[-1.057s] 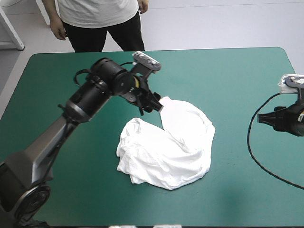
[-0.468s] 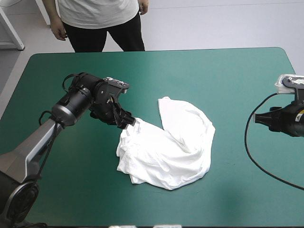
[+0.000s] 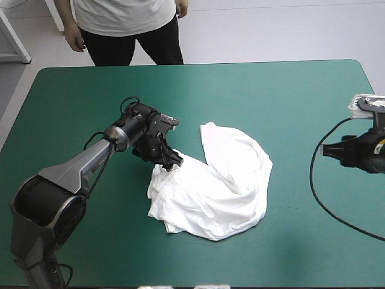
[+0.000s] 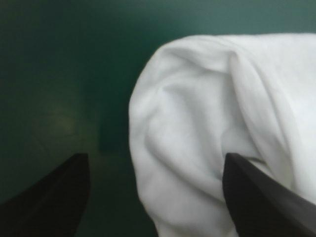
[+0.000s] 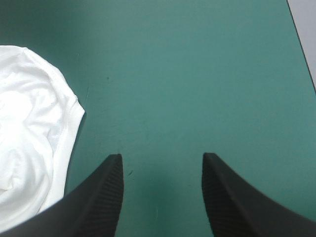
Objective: Fold the cloth
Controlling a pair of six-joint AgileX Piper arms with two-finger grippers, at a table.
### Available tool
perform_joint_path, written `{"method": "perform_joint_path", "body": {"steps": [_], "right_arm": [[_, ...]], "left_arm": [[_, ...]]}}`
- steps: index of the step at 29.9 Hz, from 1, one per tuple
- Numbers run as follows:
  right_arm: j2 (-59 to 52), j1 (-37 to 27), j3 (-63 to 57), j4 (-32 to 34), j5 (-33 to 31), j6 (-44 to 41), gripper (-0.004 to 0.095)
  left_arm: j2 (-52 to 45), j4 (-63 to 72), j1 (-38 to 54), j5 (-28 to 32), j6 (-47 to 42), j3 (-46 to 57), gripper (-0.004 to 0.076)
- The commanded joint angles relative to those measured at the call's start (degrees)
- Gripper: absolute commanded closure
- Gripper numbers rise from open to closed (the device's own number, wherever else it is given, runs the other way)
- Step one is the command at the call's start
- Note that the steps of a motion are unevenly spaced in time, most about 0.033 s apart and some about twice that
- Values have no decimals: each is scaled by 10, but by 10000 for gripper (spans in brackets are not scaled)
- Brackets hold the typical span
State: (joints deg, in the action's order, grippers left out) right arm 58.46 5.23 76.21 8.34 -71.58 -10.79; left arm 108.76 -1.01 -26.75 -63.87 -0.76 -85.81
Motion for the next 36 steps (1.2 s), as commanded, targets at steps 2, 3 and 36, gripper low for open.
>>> {"method": "perform_joint_path", "body": {"steps": [2,3,36], "right_arm": [[-7,0,18,7,18,-1,450],[-7,0,18,7,18,-1,450],[287,59,12,-157,125,108,335]], "left_arm": [[8,4,1,22,-8,-14,178],[18,10,1,25,-8,-14,178],[47,75,1,24,8,-14,734]]}}
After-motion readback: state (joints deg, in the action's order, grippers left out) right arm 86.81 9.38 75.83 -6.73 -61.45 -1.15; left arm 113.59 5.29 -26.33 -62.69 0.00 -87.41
